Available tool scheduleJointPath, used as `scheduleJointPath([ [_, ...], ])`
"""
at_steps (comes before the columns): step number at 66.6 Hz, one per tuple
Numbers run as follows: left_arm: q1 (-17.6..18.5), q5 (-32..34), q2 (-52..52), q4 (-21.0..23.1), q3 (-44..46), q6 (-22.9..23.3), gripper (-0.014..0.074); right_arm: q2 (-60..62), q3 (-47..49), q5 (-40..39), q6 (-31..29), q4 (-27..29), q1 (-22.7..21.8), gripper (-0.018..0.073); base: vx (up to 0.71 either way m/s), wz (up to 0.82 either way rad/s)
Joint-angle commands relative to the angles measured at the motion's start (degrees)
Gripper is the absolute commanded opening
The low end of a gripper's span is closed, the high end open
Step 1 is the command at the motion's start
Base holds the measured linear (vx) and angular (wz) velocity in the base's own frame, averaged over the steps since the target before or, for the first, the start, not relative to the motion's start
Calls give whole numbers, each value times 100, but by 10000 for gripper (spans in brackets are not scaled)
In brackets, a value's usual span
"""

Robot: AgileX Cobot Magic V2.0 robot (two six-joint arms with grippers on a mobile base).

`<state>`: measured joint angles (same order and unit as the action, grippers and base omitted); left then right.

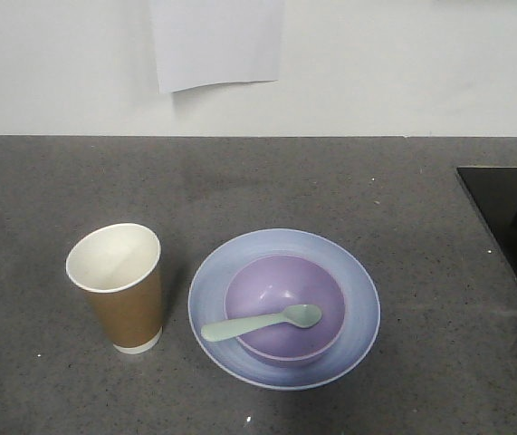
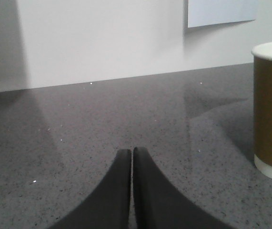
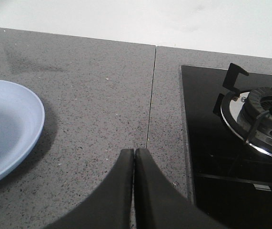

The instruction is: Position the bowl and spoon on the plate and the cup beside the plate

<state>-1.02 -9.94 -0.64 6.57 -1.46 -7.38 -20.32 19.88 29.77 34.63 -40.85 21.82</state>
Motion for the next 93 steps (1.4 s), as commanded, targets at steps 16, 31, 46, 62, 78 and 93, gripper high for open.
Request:
scheduleJointPath([
  [16,-9,233,-55,15,-174,43,-7,-49,154,-289,-16,-193,-28,-6,0,0],
  [31,-9,233,-55,15,-174,43,-7,-49,154,-289,-16,-193,-28,-6,0,0],
  [46,-9,233,-55,15,-174,43,-7,-49,154,-289,-16,-193,-28,-6,0,0],
  [62,-9,233,-55,15,-174,43,-7,-49,154,-289,-16,-193,-28,-6,0,0],
  [78,-9,233,-55,15,-174,43,-7,-49,154,-103,-139,-155,-28,-6,0,0],
  [93,-9,233,-55,15,-174,43,-7,-49,154,181,-1559,1517,-35,-6,0,0],
])
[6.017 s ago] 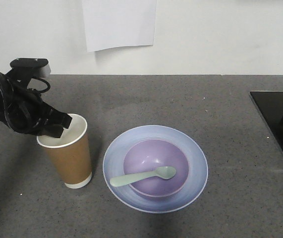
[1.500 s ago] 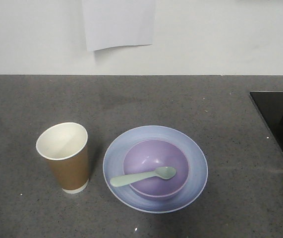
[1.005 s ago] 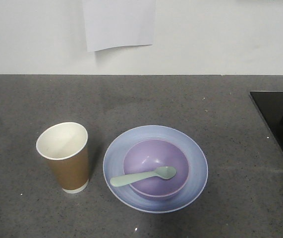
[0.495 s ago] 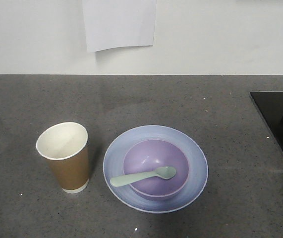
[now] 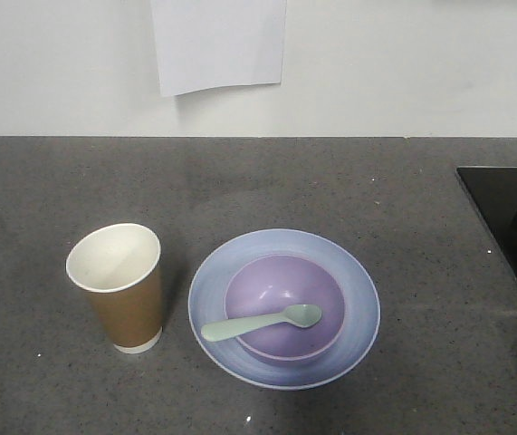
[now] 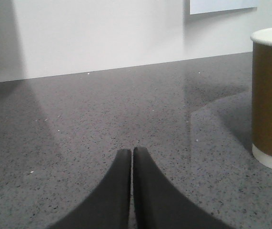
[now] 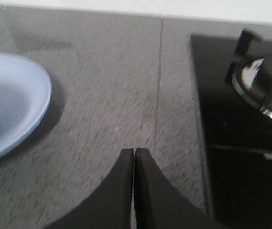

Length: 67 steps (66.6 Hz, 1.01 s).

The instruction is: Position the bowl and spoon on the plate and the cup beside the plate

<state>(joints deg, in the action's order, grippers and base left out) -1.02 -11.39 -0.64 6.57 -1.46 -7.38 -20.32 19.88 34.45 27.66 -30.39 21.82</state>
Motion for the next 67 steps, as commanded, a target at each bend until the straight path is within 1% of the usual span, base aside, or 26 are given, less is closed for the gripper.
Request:
scheduleJointPath([
  [1,-9,378,-55,15,-174,43,-7,-49,154,-315,-996,559,-50,-6,0,0],
  [7,-9,378,-55,15,-174,43,-7,-49,44,-664,-1697,1105,-264,-6,0,0],
  [10,-9,378,-55,15,-174,43,-7,-49,-146,-1097,-1922,1412,-471,-6,0,0],
  [12,-9,378,-55,15,-174,43,-7,-39,-291,-1529,-2057,1627,-666,-6,0,0],
  [19,-9,378,-55,15,-174,43,-7,216,-849,-2563,-2110,1940,-1150,-6,0,0],
  [26,-9,378,-56,15,-174,43,-6,695,-1289,-3091,-2063,2179,-1462,-6,0,0],
  [34,-9,378,-56,15,-174,43,-6,1321,-1693,-3153,-2057,2273,-1688,-6,0,0],
  [42,-9,378,-56,15,-174,43,-6,1847,-2025,-3165,-2057,2537,-1981,-6,0,0],
  [47,-9,378,-56,15,-174,43,-6,2158,-2259,-3301,-2057,2694,-2154,-6,0,0],
  [50,-9,378,-43,15,-169,43,-6,2177,-2242,-3138,-2057,2746,-2256,-6,0,0],
  [61,-9,374,-37,15,-169,43,-6,2160,-2243,-3237,-2040,2684,-2543,-6,0,0],
  [67,-9,374,-37,15,-169,43,-6,2160,-2243,-3298,-2046,2654,-2542,-6,0,0],
])
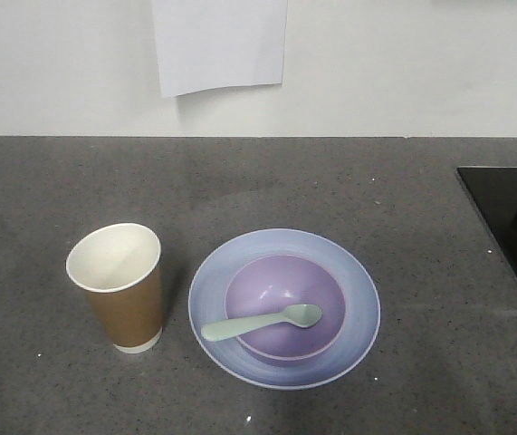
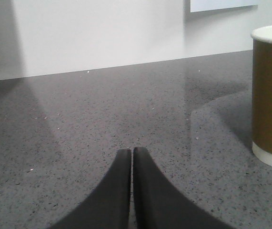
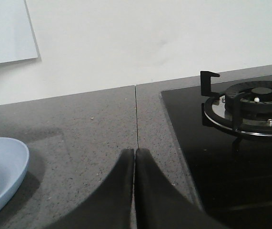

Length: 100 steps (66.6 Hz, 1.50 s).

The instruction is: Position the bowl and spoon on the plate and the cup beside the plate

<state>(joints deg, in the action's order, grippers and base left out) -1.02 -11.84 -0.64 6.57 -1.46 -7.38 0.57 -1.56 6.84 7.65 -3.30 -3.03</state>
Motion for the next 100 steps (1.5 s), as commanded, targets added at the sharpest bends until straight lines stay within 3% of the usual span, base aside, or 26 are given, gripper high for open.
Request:
scheduleJointPath([
  [1,-9,418,-37,15,-169,43,-6,71,-99,-555,-52,-63,-58,-6,0,0],
  [100,-9,418,-37,15,-169,43,-6,71,-94,-785,-58,-45,-58,-6,0,0],
])
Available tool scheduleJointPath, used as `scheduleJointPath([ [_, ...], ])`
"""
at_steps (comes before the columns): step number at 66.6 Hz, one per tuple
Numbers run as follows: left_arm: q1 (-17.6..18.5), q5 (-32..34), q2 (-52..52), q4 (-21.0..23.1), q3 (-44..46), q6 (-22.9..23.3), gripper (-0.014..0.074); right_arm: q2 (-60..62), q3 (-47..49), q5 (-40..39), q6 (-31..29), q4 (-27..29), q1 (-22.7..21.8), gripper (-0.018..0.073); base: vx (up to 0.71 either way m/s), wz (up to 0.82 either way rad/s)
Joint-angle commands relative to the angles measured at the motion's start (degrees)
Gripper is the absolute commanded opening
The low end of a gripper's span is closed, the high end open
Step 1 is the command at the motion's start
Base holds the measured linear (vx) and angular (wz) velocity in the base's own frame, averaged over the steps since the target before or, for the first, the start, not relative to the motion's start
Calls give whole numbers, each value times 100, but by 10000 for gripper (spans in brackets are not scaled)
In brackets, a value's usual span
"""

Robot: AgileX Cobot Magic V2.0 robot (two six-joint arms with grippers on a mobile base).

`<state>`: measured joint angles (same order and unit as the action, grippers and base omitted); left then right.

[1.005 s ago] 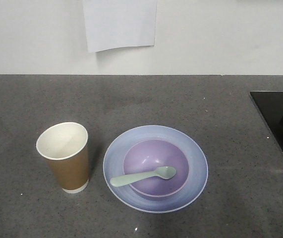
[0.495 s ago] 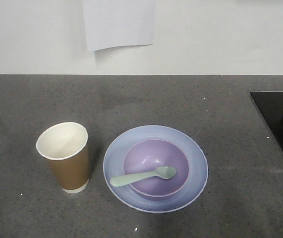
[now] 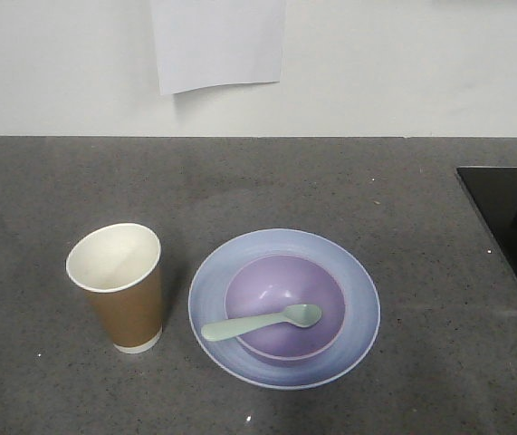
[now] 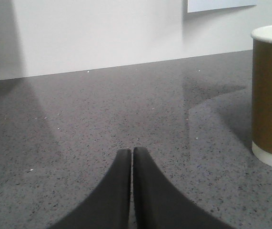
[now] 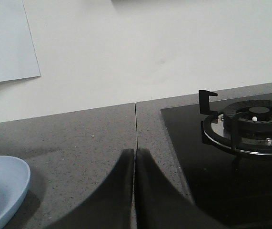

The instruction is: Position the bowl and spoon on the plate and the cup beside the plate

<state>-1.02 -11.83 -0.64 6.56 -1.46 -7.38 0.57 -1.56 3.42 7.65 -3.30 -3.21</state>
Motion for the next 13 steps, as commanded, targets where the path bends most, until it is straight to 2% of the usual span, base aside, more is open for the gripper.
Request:
scheduleJointPath([
  [1,-9,417,-37,16,-169,43,-6,71,-94,-443,-58,-45,-39,-6,0,0],
  [13,-9,417,-37,16,-169,43,-6,71,-94,-443,-58,-45,-39,-6,0,0],
])
